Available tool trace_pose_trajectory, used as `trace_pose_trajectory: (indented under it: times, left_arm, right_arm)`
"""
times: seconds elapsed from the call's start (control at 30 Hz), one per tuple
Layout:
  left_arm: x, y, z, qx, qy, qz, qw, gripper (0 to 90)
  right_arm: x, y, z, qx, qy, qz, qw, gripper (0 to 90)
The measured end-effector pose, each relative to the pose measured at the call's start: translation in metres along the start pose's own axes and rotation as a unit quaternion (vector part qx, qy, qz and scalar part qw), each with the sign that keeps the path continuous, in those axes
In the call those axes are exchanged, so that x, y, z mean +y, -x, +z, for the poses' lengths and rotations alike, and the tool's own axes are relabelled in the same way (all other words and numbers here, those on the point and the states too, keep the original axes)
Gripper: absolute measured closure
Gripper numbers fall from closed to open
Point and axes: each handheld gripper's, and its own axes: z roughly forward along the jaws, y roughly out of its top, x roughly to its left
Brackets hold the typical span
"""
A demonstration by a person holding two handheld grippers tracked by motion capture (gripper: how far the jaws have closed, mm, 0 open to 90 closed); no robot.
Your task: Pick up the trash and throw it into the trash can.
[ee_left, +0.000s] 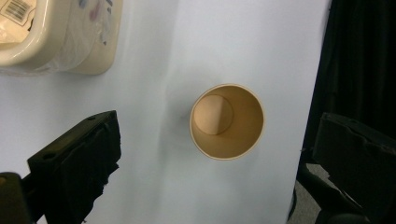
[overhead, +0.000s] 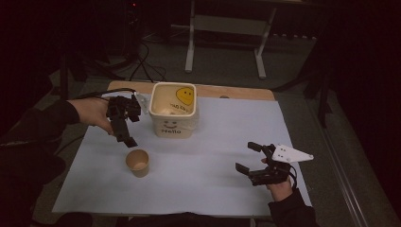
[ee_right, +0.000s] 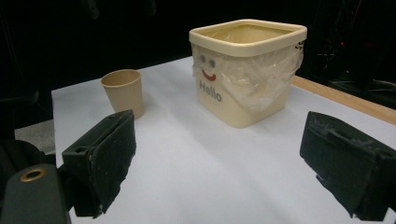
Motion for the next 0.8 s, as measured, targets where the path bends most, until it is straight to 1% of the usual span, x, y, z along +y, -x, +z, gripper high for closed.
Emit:
trace_pose_trajectory:
  times: [0.1, 0.23, 0.27, 0.4, 0.43, 0.6, 0.63, 0.67, 0.7, 0.73, 0.8]
  left_arm:
    - [0.000, 0.002, 0.001, -0.002, -0.006, -0.002, 1.0000, 1.8]
    - [0.000, 0.004, 0.004, 0.001, -0.008, -0.001, 1.0000, 1.8]
    - [0.000, 0.006, 0.006, -0.002, -0.005, -0.002, 1.0000, 1.8]
    - [0.000, 0.010, 0.014, -0.005, -0.010, 0.002, 0.9999, 1.8]
    - [0.000, 0.010, 0.015, -0.007, -0.011, -0.001, 0.9999, 1.8]
    - [-0.002, 0.012, 0.021, -0.007, -0.018, -0.004, 0.9998, 1.7]
    - [-0.003, 0.013, 0.025, -0.009, -0.020, -0.005, 0.9997, 1.6]
    - [-0.003, 0.013, 0.027, -0.006, -0.022, -0.005, 0.9997, 1.2]
    - [-0.004, 0.014, 0.028, -0.008, -0.025, -0.003, 0.9997, 1.2]
    - [-0.004, 0.015, 0.030, -0.007, -0.022, -0.005, 0.9997, 1.2]
    - [-0.005, 0.015, 0.033, -0.011, -0.023, -0.004, 0.9997, 1.2]
  right_arm:
    - [0.000, 0.000, 0.001, 0.002, -0.002, -0.002, 1.0000, 10.4]
    - [0.000, 0.000, 0.001, 0.003, -0.002, -0.004, 1.0000, 10.4]
    - [0.000, -0.001, 0.000, 0.003, -0.001, -0.004, 1.0000, 10.4]
    - [0.001, -0.001, 0.001, 0.006, -0.003, -0.006, 1.0000, 10.4]
    - [0.001, -0.001, 0.001, 0.006, -0.003, -0.006, 1.0000, 10.4]
    - [0.001, -0.001, 0.002, 0.008, -0.006, -0.006, 0.9999, 10.4]
    - [0.001, -0.001, 0.002, 0.007, -0.005, -0.007, 0.9999, 10.4]
    - [0.001, -0.001, 0.002, 0.009, -0.005, -0.007, 0.9999, 10.4]
    - [0.001, -0.001, 0.003, 0.008, -0.005, -0.007, 0.9999, 10.4]
    - [0.001, -0.001, 0.003, 0.008, -0.006, -0.007, 0.9999, 10.4]
    - [0.001, -0.001, 0.002, 0.008, -0.007, -0.008, 0.9999, 10.4]
